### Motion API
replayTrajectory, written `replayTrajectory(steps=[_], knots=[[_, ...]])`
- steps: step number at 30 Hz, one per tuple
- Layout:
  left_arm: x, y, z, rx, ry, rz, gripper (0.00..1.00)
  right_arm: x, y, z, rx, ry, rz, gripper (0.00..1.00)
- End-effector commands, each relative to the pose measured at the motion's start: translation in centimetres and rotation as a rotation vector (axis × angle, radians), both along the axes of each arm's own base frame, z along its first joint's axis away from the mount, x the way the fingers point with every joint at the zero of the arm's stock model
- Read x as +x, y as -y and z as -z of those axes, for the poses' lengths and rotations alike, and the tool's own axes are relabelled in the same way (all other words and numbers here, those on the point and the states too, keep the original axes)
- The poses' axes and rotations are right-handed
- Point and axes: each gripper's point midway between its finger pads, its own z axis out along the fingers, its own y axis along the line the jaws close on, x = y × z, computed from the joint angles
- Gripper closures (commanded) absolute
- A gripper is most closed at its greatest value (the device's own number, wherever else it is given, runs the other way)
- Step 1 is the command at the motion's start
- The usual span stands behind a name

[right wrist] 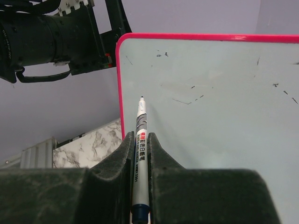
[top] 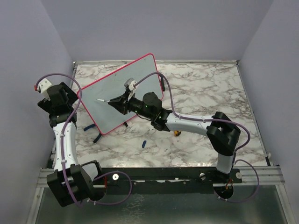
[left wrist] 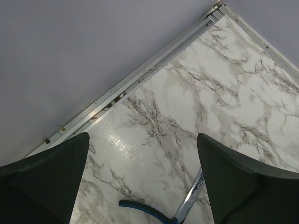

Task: Write a sentence on the whiteboard

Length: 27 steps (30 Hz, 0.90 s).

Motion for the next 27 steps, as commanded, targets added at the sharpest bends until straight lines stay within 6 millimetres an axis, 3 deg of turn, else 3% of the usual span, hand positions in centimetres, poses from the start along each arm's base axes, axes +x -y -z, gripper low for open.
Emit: replayTrajectory(steps=[1, 10, 27], knots=[[0.5, 0.3, 0.3, -0.006, 0.012, 0.034, 0.02, 0.1, -1.3, 0.3, -0.013, 0.013, -0.007, 0.99], [0.7, 0.6, 0.5, -0.019, 0.018, 0.05, 0.04, 0.8, -2.5, 1.2, -0.027, 0.003, -0.003, 0.99], [0.8, 0.9, 0.4, -0.02, 0.026, 0.066, 0.05, 2.3, -2.9, 3.0, -0.056, -0.021, 0.062, 0.99]])
